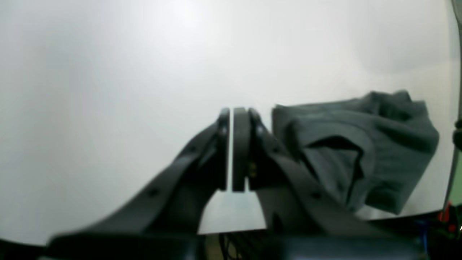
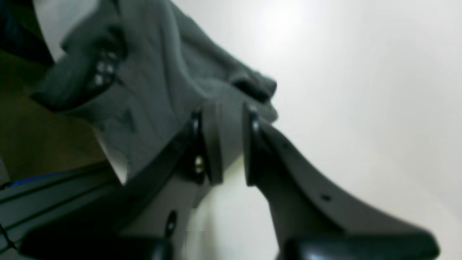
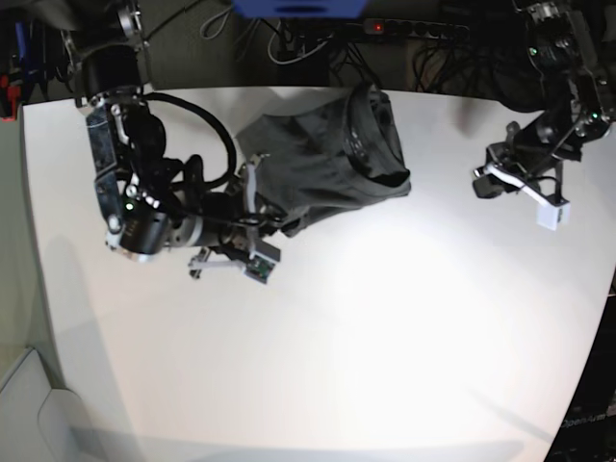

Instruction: Layout the t-shirt on the table in an organized manner, then fold the t-shirt properly

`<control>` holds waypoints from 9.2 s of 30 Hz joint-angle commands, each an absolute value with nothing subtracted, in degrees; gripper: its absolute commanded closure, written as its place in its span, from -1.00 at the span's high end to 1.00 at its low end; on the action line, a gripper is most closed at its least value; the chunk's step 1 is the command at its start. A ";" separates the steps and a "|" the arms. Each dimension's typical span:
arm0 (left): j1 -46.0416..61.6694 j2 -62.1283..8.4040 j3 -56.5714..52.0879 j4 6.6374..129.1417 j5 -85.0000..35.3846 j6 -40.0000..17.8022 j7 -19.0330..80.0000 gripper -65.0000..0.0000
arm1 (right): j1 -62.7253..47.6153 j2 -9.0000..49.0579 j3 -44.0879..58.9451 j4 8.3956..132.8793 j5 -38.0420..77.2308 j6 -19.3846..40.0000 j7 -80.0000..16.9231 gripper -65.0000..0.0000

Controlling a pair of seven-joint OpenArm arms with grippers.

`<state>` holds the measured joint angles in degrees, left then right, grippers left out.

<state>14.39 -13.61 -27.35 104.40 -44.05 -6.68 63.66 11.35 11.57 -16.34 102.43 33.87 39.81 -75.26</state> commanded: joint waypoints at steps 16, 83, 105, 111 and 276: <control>14.11 -8.92 -18.59 110.73 -60.79 -6.90 63.69 -0.13 | 11.74 13.58 -14.46 103.08 34.77 40.00 -73.98 -0.73; 0.40 -9.27 -11.65 75.12 -37.67 -6.81 52.62 -0.96 | 14.99 4.53 -15.25 84.88 34.86 40.00 -69.23 -0.73; -2.24 -10.86 -11.56 71.16 -37.58 -6.81 52.53 -0.96 | 13.67 11.82 -25.63 81.19 34.51 40.00 -59.65 -0.73; -2.24 -10.86 -11.56 71.16 -37.58 -6.81 52.53 -0.96 | 14.37 11.82 -25.63 80.31 34.68 40.00 -57.80 -0.73; -29.76 -5.32 48.75 72.04 7.08 -29.85 41.36 -0.98 | -4.53 23.87 18.42 104.22 34.59 40.00 -60.18 -0.73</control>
